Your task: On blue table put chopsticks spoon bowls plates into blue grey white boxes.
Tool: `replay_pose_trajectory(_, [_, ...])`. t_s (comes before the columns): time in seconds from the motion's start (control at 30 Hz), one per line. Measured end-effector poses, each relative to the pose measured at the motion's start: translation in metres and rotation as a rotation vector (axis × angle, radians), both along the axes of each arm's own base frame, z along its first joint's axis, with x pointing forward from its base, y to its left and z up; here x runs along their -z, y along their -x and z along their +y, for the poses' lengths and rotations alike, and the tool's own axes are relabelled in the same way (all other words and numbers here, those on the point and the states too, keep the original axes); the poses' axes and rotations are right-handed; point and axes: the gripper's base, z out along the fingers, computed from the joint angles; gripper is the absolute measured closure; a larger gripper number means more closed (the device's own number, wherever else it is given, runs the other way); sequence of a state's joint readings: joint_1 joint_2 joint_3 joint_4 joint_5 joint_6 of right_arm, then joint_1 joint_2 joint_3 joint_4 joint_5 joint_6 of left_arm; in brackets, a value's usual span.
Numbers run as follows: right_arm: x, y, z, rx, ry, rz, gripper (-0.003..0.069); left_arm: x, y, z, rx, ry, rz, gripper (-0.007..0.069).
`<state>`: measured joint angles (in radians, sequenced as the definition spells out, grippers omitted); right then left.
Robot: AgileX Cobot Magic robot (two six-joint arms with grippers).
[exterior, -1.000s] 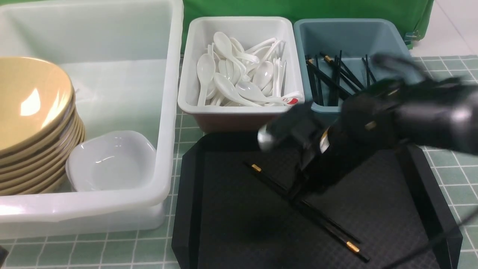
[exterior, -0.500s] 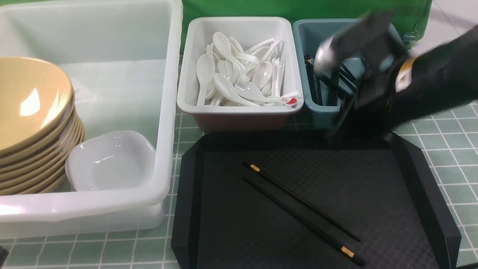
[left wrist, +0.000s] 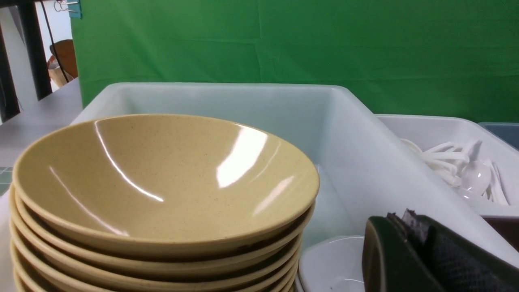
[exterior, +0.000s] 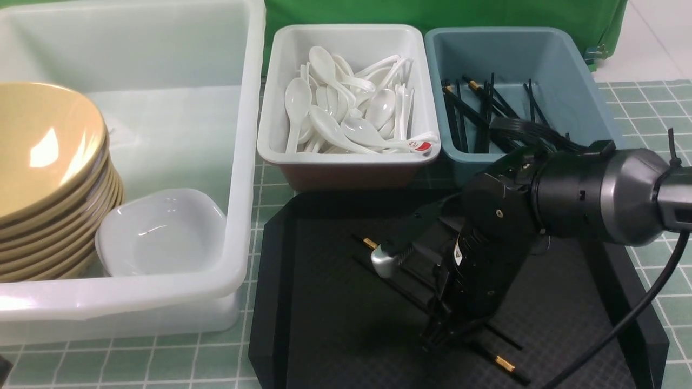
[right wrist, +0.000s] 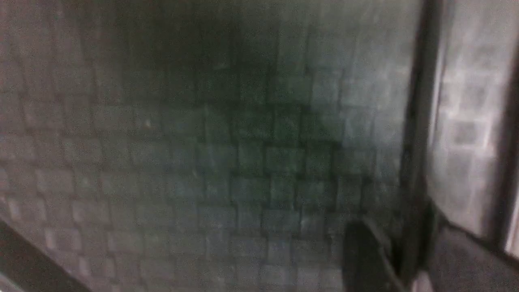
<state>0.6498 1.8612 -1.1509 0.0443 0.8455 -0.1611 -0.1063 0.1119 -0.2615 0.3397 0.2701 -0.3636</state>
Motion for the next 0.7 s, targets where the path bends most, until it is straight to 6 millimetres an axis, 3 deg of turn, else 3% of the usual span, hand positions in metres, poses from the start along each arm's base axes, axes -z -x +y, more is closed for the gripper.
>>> replay_pose_trajectory(0.07, [0.000, 0.000, 0.000, -0.015, -0.001, 0.003, 0.0461, 0.000, 0.000, 0.000, 0.000, 0.000, 0.001, 0.0620])
replay_pose_trajectory(0.13, [-0.002, 0.002, 0.004, -0.031, -0.044, 0.020, 0.0564, 0.000, 0.000, 0.000, 0.000, 0.000, 0.001, 0.0620])
replay_pose_trajectory(0.27, [-0.021, 0.009, 0.008, -0.035, -0.133, -0.013, 0.0580, 0.000, 0.000, 0.000, 0.000, 0.000, 0.001, 0.0620])
replay_pose_trajectory(0.4, [-0.102, 0.015, -0.004, -0.056, -0.298, -0.317, 0.0580, 0.000, 0.000, 0.000, 0.000, 0.000, 0.001, 0.0620])
replay_pose_trajectory(0.43, [-0.102, 0.015, -0.005, -0.054, -0.298, -0.317, 0.0580, 0.000, 0.000, 0.000, 0.000, 0.000, 0.001, 0.0620])
replay_pose_trajectory(0.47, [-0.126, 0.014, -0.011, -0.055, -0.349, -0.446, 0.0580, 0.000, 0.000, 0.000, 0.000, 0.000, 0.001, 0.0620])
replay_pose_trajectory(0.5, [-0.165, 0.012, -0.026, -0.041, -0.433, -0.664, 0.0580, 0.000, 0.000, 0.000, -0.001, -0.004, 0.001, 0.0620])
replay_pose_trajectory(0.57, [-0.198, 0.002, -0.045, 0.014, -0.520, -0.914, 0.0580, 0.000, 0.000, 0.000, -0.001, -0.006, 0.001, 0.0620])
replay_pose_trajectory(0.63, [-0.220, -0.013, -0.067, 0.086, -0.576, -1.128, 0.0580, 0.000, 0.000, 0.000, -0.002, -0.007, 0.000, 0.0620])
replay_pose_trajectory(0.7, [-0.223, -0.032, -0.083, 0.163, -0.603, -1.248, 0.0580, 0.000, 0.000, 0.000, -0.002, -0.007, 0.000, 0.0620])
